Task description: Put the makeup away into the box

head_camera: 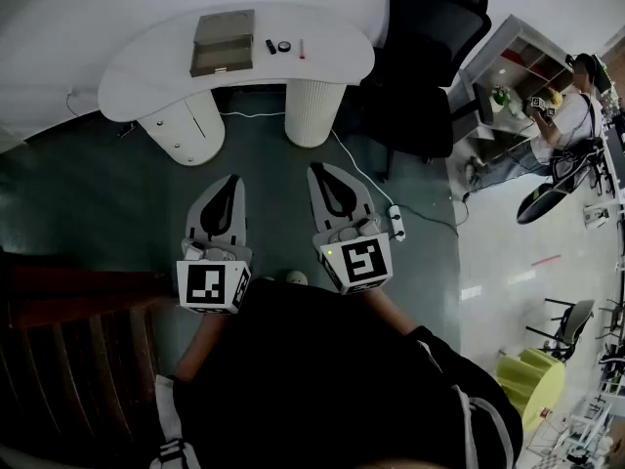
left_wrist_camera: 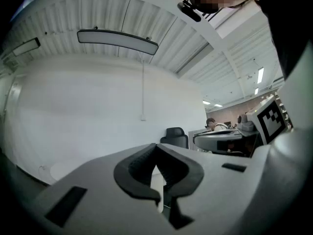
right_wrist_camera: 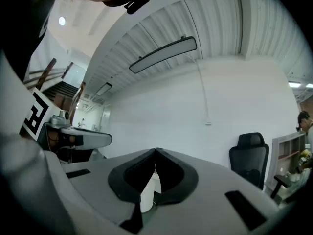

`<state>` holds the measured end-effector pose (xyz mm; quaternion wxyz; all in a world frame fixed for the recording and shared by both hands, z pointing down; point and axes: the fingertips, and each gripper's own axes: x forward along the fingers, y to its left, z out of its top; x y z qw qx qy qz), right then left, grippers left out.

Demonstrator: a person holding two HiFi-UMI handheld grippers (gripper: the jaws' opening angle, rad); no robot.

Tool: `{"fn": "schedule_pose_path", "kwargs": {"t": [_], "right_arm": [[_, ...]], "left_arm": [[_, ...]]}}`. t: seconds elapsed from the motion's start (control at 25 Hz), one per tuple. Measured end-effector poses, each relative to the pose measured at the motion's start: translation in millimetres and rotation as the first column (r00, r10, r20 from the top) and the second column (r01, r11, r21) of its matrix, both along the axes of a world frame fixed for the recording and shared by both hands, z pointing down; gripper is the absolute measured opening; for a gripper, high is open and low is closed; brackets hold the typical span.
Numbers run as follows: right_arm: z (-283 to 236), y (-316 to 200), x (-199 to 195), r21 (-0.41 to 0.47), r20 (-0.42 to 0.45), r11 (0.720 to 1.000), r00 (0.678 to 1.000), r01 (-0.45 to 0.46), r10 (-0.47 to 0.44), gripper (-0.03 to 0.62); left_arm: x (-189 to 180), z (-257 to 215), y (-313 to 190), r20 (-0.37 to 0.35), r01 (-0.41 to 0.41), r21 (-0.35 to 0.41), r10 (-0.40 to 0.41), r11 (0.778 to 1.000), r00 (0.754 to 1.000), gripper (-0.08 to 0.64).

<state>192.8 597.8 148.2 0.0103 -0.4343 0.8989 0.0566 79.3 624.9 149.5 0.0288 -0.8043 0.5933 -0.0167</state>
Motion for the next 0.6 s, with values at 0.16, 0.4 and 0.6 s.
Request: {"fn": "schedule_pose_path", "kwargs": {"t": [0.16, 0.4, 0.6], "right_arm": [[1.3, -3.4, 5.4, -0.012, -0.002, 1.000, 1.000, -0.023, 0.023, 0.023], [9.7, -2.1, 14.0, -0.006, -0.009, 1.000, 1.000, -0.003, 0.003, 0.023], [8.8, -4.9, 18.3, -0.014, -0.001, 1.000, 1.000, 0.017, -0.017, 0.023]], "left_arm": [[5.9, -1.1, -3.0, 0.008, -0.016, 0.013, 0.016, 1.000, 1.000, 0.003], [17.0, 3.9, -4.0, -0.007, -0.006, 0.016, 0.006, 1.000, 1.000, 0.003], [23.1, 10.4, -5.7, -0.021, 0.009, -0.008, -0.010, 1.000, 1.000, 0.003]]}}
